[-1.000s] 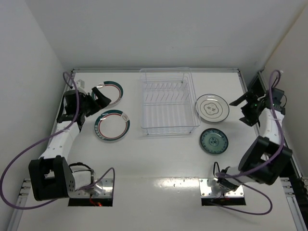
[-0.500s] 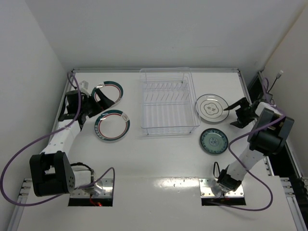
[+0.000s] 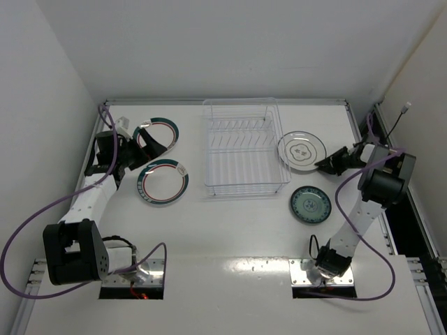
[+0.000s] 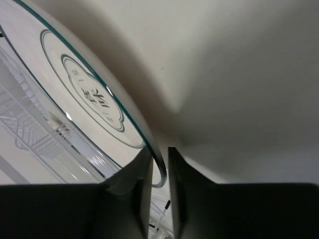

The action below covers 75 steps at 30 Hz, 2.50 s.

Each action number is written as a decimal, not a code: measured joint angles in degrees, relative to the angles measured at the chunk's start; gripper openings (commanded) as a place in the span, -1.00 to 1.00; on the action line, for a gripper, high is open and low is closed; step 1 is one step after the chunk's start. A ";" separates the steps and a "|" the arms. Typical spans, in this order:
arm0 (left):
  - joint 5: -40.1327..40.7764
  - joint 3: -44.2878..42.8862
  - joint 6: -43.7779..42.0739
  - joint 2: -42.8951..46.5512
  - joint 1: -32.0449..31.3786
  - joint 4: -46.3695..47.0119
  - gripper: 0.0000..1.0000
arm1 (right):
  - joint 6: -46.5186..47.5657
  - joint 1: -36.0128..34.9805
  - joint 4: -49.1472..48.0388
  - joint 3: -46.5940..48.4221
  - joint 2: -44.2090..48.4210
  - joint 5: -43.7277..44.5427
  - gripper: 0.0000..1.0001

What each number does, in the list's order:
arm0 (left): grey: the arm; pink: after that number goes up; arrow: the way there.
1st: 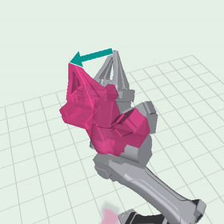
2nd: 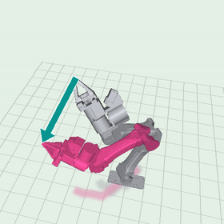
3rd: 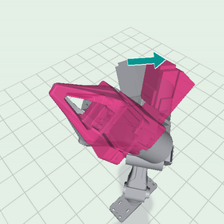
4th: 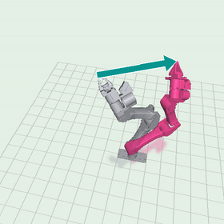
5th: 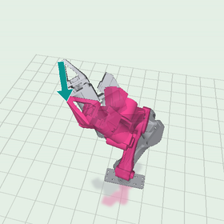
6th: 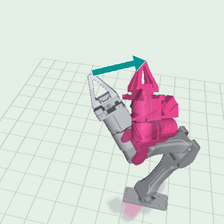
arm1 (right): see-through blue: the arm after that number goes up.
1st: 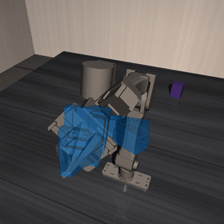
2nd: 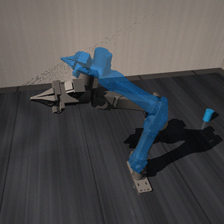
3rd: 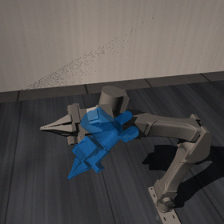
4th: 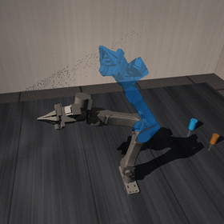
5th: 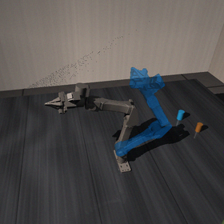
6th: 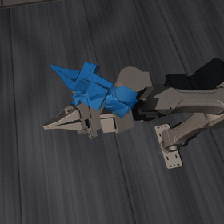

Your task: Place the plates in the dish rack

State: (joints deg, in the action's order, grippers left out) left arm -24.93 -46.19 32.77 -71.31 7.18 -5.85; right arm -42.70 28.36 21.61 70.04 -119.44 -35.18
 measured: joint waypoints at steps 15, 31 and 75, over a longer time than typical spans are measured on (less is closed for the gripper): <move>-0.59 0.00 -0.07 -1.09 0.00 0.28 1.00 | 1.60 -5.55 5.07 3.48 34.16 25.18 -1.00; -1.46 0.00 -0.20 -2.60 0.00 0.61 1.00 | 13.49 -40.76 10.36 22.84 26.86 58.58 -1.00; -2.34 0.00 -0.17 -3.69 0.00 1.22 1.00 | 17.22 -48.26 17.77 25.53 21.33 71.19 0.00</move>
State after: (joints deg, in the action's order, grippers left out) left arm -27.27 -46.19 32.60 -75.00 7.18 -4.62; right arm -25.47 -19.90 39.38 95.57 -98.10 36.01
